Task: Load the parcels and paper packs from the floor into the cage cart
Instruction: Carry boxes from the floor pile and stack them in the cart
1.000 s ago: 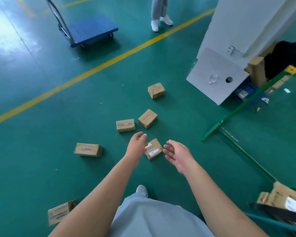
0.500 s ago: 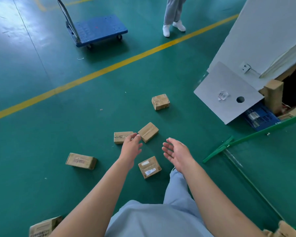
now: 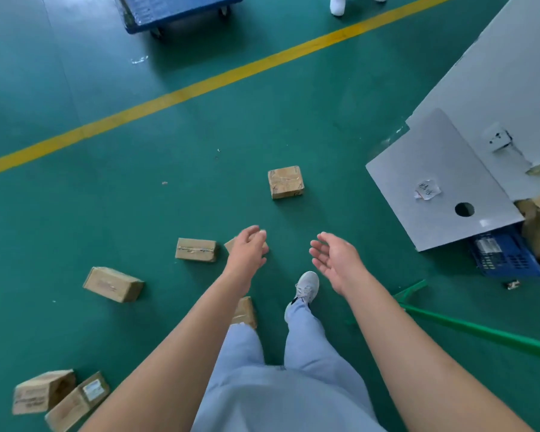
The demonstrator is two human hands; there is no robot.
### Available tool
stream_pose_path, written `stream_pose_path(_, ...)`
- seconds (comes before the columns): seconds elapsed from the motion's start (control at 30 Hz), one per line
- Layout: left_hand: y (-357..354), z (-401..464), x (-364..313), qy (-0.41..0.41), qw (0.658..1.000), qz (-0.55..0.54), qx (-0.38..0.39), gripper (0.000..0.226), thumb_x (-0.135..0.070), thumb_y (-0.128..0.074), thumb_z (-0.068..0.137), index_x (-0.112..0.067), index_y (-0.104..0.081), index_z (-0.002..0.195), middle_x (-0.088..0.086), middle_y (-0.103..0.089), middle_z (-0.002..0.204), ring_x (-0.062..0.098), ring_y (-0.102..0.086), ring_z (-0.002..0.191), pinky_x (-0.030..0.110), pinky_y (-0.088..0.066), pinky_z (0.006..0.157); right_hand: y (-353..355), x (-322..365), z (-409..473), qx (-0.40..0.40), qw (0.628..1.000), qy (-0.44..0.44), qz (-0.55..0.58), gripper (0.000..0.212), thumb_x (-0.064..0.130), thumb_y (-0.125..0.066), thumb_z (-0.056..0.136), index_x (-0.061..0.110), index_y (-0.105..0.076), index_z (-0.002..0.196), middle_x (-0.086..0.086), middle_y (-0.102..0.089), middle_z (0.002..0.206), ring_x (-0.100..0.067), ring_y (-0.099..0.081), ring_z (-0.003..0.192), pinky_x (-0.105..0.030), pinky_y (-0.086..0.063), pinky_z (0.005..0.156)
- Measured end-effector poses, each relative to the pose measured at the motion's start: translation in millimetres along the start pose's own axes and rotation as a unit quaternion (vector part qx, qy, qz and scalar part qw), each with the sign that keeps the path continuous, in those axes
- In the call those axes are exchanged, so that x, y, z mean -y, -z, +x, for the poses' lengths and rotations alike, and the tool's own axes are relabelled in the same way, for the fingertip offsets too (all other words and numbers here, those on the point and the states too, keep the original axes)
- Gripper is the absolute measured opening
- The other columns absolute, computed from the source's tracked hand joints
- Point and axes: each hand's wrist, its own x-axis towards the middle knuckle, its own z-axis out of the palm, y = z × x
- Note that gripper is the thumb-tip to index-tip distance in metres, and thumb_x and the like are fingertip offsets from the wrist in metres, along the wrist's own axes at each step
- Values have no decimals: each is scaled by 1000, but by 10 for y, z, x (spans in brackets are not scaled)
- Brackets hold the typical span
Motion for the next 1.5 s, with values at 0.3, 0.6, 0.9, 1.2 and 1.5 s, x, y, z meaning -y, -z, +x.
stream_pose_path(0.3,-892,814,-737,29,999,17,-14,39,-32,-53,105,-22,-51,143,1,-59,135,19,-63,115,37,-54,100,240,1260,921,18,997,-21,-79,15,26,-56,103,16,-61,113,-3,-68,104,-18,-65,96,-36,-52,98)
stream_pose_path(0.6,-1261,1825,-1145,57,995,68,-33,42,-35,-52,104,-25,-50,144,-5,-62,118,14,-65,107,44,-54,102,127,1923,1877,23,986,-65,-154,29,27,-56,104,13,-59,129,-6,-69,120,-20,-67,111,-35,-54,95)
stream_pose_path(0.9,-1333,3216,-1196,128,988,80,-30,43,-35,-52,103,-25,-50,145,-4,-60,119,20,-64,115,44,-53,104,-178,2289,3264,0,959,-120,-257,35,27,-54,104,13,-56,136,-6,-67,123,-19,-65,109,-35,-52,98)
stream_pose_path(1.2,-1382,4963,-626,199,976,65,-56,38,-33,-49,106,-22,-51,142,-2,-60,126,14,-62,109,37,-54,99,-531,2034,5137,17,910,-152,-384,32,25,-51,105,11,-57,134,-11,-67,123,-17,-59,94,-34,-53,93)
stream_pose_path(1.5,-1631,6824,283,233,965,103,-63,51,-36,-49,105,-22,-41,153,-2,-53,115,19,-56,105,38,-53,99,-768,1426,7019,37,857,-174,-484,48,14,-48,100,-6,-45,143,2,-36,106,-21,-42,86,-64,-35,113)
